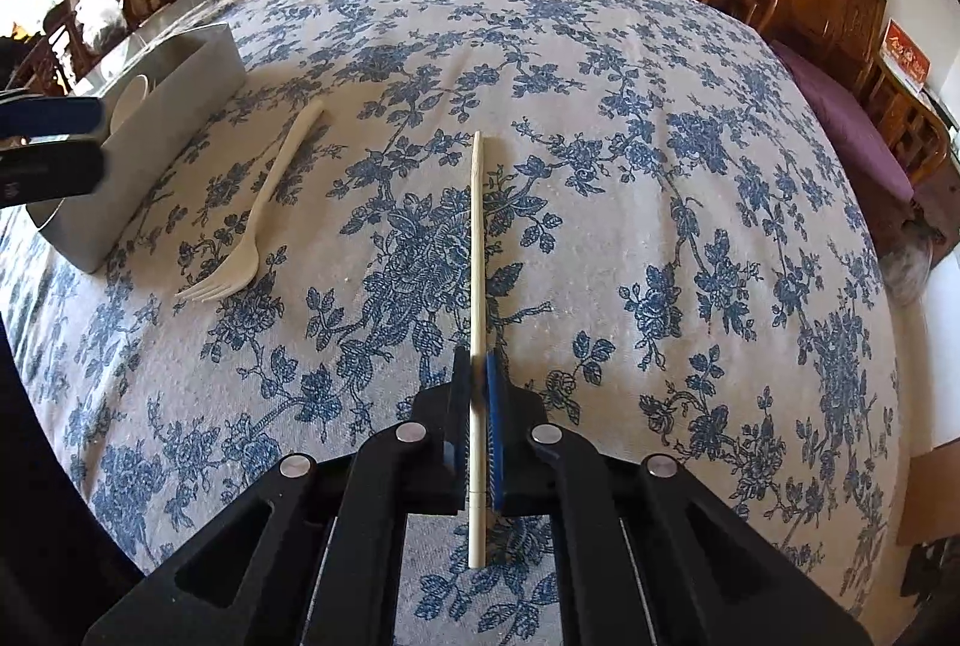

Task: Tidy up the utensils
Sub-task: 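Grasp the white chopstick with the right gripper while the left gripper grasps the white plastic fork, then carry the white fork into the grey tray and open the left gripper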

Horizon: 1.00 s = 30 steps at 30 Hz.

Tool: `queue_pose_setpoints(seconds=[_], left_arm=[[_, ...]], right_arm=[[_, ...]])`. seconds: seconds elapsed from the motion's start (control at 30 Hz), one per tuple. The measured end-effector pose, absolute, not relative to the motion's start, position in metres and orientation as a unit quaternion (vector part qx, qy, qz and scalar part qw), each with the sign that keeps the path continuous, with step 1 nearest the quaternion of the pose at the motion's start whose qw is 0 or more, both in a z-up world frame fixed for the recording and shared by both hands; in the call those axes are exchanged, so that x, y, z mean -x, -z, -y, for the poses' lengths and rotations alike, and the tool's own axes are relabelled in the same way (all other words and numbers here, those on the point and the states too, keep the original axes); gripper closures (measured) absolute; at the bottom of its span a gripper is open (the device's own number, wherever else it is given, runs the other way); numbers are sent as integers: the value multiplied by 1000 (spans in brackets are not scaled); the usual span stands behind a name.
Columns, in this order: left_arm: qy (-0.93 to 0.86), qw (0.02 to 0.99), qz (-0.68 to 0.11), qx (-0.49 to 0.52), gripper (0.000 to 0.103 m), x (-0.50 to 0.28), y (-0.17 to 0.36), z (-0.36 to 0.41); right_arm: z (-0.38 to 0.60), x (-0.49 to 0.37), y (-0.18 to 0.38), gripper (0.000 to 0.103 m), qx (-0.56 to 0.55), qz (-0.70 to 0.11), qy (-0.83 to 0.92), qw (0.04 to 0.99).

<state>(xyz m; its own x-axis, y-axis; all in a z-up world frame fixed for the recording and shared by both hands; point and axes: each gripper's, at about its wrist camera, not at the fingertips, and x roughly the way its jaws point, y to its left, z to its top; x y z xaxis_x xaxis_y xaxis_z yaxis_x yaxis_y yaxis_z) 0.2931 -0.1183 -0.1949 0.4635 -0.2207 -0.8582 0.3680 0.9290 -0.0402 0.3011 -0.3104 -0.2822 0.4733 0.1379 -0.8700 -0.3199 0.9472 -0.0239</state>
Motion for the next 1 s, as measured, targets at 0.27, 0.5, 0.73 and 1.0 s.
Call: queue_pose_setpoints(seconds=[0.27,0.5,0.73,1.0], left_arm=[[185,826,-524,-91,65,-315,230,148],[170,811,-552,-93,76,-334,254,161],[159,813,-551,-97,94,-333,259,158],[158,807,-564,-70,98,-332,257,143]], right_arm=[[312,-301,282,97,91,-492,-143,854],[314,-302,282,97,80,-493,-144,854],[314,-301,282,97,78,-493,-142,855],[314,-303,282,97,74,-496,-137,854]])
